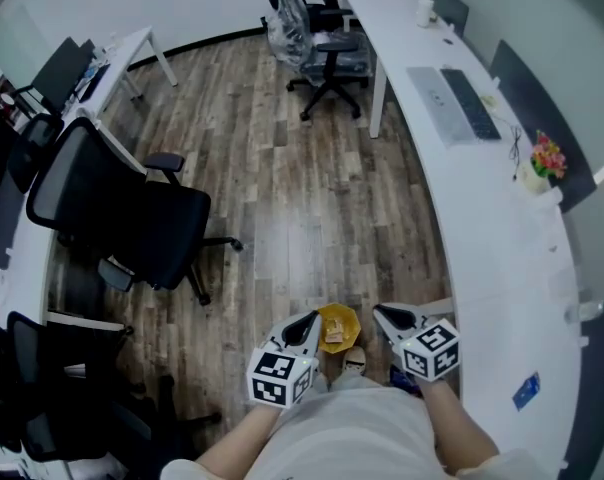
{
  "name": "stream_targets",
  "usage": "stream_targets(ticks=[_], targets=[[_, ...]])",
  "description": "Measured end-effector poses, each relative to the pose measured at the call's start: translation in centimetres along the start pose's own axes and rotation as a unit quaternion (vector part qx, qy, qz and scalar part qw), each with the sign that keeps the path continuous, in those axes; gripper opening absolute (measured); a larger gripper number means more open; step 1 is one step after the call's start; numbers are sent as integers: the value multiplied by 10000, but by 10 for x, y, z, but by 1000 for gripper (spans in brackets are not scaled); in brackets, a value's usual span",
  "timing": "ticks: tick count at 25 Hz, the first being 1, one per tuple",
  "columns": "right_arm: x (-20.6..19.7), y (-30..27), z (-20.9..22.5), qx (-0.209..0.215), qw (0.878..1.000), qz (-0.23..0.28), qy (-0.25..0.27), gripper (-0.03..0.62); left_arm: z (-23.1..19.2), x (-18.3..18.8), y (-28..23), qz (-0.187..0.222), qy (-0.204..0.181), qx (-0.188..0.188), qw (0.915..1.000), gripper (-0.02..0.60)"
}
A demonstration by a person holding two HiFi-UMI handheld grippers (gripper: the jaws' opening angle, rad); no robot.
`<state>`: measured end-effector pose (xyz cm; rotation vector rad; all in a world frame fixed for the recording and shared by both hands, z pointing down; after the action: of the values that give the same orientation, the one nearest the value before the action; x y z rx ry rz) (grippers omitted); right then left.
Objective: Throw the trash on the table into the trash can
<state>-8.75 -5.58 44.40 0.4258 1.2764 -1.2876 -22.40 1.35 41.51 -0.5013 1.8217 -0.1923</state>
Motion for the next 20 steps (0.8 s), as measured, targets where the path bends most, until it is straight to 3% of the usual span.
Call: stream_targets(ticks=[17,20], targets=[[13,4,-8,-60,9998,170,-41,40,-1,4,11,-52,103,-75,9999,0],[14,8,-7,-156,9995,251,-110,40,1,8,12,-13,-202,-122,9997,0]])
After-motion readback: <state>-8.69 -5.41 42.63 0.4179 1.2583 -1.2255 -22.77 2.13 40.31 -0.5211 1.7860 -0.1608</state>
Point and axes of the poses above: the fingertips, and each gripper's own axes: y backward along the fingers, z to its right, x out of its top, the point moved 3 cm from there along y, backward along the fingers, and after that the axes turned 8 degrees about z, right-handed, at the moved point
